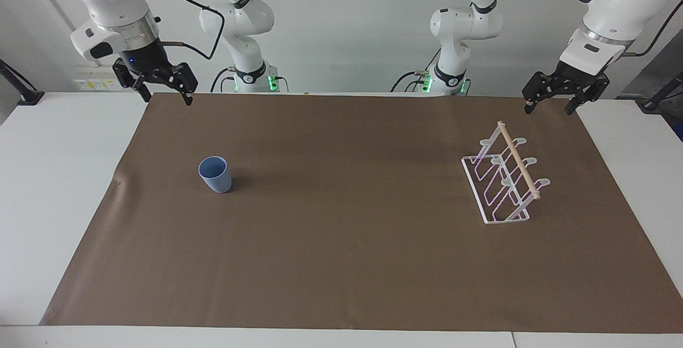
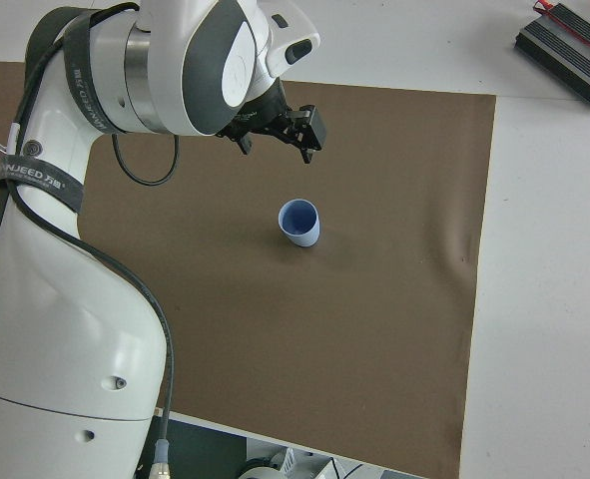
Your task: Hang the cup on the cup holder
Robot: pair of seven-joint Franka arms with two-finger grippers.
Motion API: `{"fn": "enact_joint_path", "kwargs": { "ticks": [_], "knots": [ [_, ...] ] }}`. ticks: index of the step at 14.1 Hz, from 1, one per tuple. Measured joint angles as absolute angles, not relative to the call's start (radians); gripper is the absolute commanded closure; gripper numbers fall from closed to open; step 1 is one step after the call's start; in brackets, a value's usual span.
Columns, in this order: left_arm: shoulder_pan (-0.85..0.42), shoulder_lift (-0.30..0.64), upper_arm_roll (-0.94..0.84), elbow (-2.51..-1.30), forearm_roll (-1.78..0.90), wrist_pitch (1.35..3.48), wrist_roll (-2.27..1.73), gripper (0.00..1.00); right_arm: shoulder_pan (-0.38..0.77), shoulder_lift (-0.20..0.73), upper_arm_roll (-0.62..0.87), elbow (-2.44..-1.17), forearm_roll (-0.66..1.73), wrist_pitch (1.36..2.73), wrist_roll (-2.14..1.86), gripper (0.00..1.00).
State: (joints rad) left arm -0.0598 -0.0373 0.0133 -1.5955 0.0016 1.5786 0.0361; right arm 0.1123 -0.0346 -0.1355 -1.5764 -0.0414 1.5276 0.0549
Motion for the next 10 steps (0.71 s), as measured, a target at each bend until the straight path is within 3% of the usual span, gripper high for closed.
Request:
{"fn": "enact_joint_path", "kwargs": {
  "ticks": [10],
  "knots": [
    [-0.06, -0.037, 0.014, -1.596, 0.002, 1.579, 0.036, 0.0, 0.114, -0.04, -0.134, -1.581, -0.041, 1.519, 0.055, 0.0]
  ]
}}
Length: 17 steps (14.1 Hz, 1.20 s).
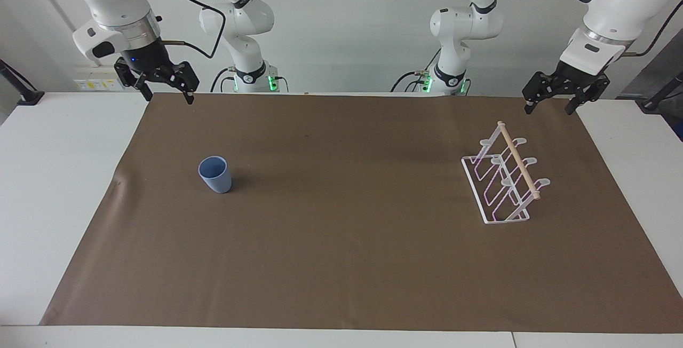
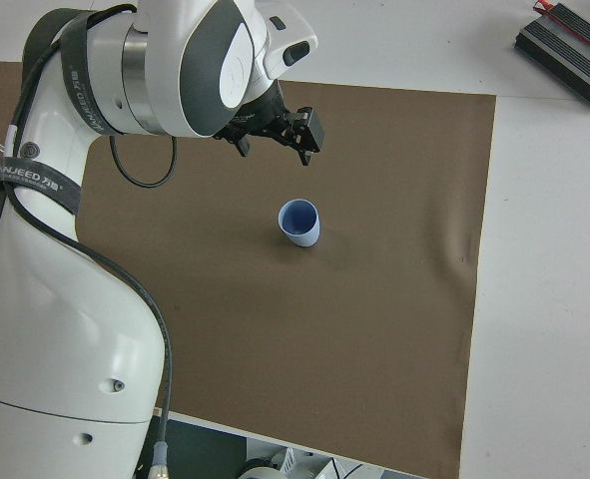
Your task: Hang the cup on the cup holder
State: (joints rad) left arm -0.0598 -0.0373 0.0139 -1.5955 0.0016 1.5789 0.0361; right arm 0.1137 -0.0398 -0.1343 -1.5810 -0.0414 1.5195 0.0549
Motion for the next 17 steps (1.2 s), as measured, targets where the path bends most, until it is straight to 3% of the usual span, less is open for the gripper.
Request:
{"fn": "enact_joint_path", "kwargs": {
  "ticks": [17],
  "knots": [
    [-0.06, -0.037, 0.015, -1.596, 0.002, 1.579, 0.036, 0.0, 0.115, -0.041, -0.133, -1.582, -0.041, 1.502, 0.055, 0.0]
  ]
}}
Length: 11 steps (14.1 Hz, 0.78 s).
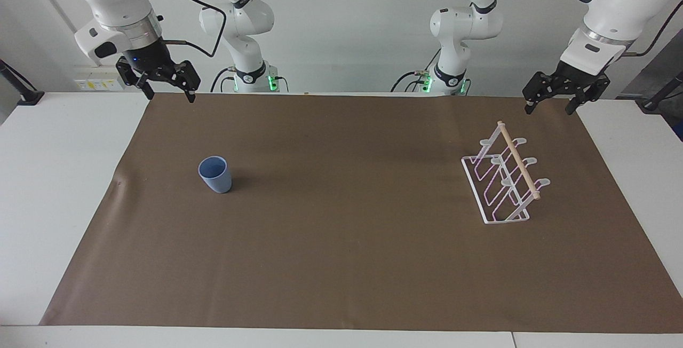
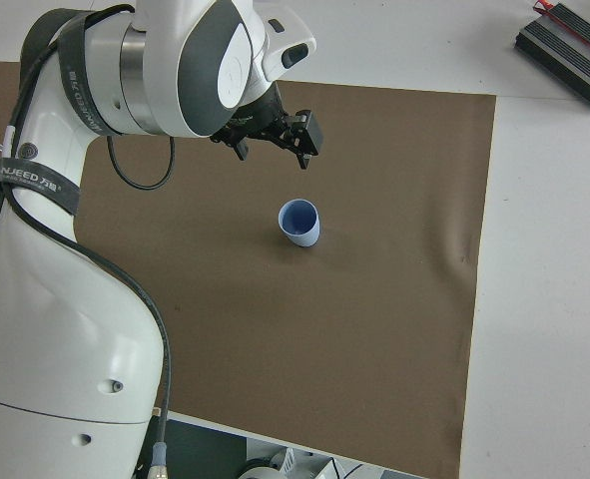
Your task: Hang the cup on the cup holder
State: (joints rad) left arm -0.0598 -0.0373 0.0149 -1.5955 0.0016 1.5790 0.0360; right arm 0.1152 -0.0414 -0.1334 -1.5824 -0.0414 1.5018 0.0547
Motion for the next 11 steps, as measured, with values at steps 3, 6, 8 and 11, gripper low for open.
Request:
{"fn": "enact_joint_path", "kwargs": {
  "ticks": [3, 6, 8, 11],
  "knots": [
    [-0.06, -0.037, 0.015, -1.596, 0.002, 1.579, 0.036, 0.0, 0.115, -0.043, -0.134, -1.59, -0.041, 1.502, 0.055, 0.0],
    [-0.06, -0.037, 0.015, -1.596, 0.002, 1.579, 0.036, 0.0, 0.115, -0.045, -0.134, -1.595, -0.041, 1.502, 0.055, 0.0],
    [-0.06, -0.037, 0.015, -1.596, 0.002, 1.579, 0.036, 0.0, 0.115, -0.045, -0.134, -1.598, -0.041, 1.502, 0.055, 0.0],
    [-0.06, -0.037, 0.015, -1.596, 0.002, 1.579, 0.036, 0.0, 0.115, -0.046, -0.134, -1.598, -0.041, 1.502, 0.055, 0.0]
  ]
}}
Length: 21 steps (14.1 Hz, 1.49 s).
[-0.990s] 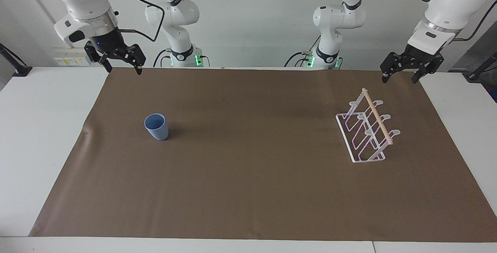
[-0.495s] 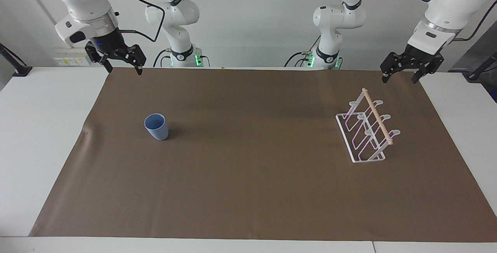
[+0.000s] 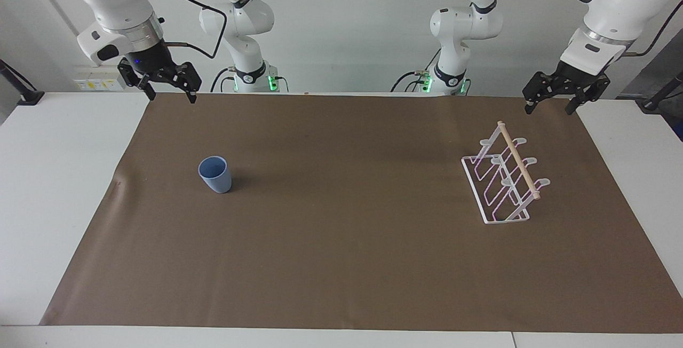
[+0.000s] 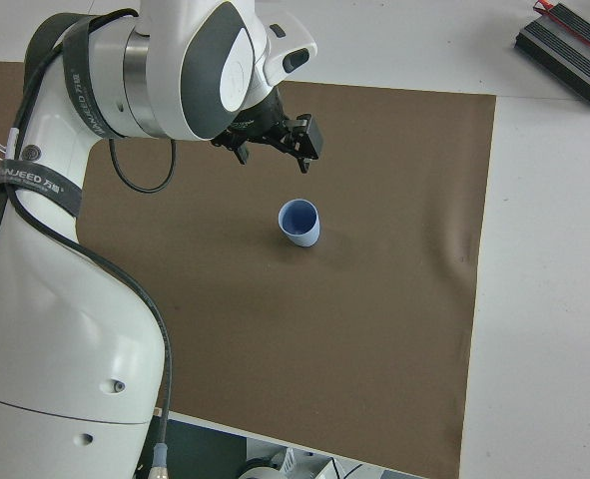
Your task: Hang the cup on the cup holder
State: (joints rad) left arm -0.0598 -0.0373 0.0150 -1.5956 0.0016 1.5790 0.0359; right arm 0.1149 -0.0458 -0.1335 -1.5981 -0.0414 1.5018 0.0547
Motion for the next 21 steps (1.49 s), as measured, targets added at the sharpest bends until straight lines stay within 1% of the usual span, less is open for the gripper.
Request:
{"fn": "enact_joint_path", "kwargs": {
  "ticks": [14, 16, 19, 21],
  "knots": [
    [-0.06, -0.037, 0.014, -1.599, 0.002, 1.579, 0.036, 0.0, 0.116, -0.049, -0.131, -1.606, -0.041, 1.517, 0.03, 0.0],
    [-0.06, -0.037, 0.014, -1.599, 0.002, 1.579, 0.036, 0.0, 0.114, -0.06, -0.132, -1.653, -0.041, 1.577, -0.022, 0.0],
    [-0.06, -0.037, 0.014, -1.599, 0.002, 1.579, 0.036, 0.0, 0.111, -0.09, -0.139, -1.813, -0.035, 1.755, -0.095, 0.0],
    [-0.06, -0.037, 0.013, -1.599, 0.002, 1.579, 0.036, 0.0, 0.112, -0.089, -0.14, -1.897, -0.024, 1.859, -0.12, 0.0]
  ]
}}
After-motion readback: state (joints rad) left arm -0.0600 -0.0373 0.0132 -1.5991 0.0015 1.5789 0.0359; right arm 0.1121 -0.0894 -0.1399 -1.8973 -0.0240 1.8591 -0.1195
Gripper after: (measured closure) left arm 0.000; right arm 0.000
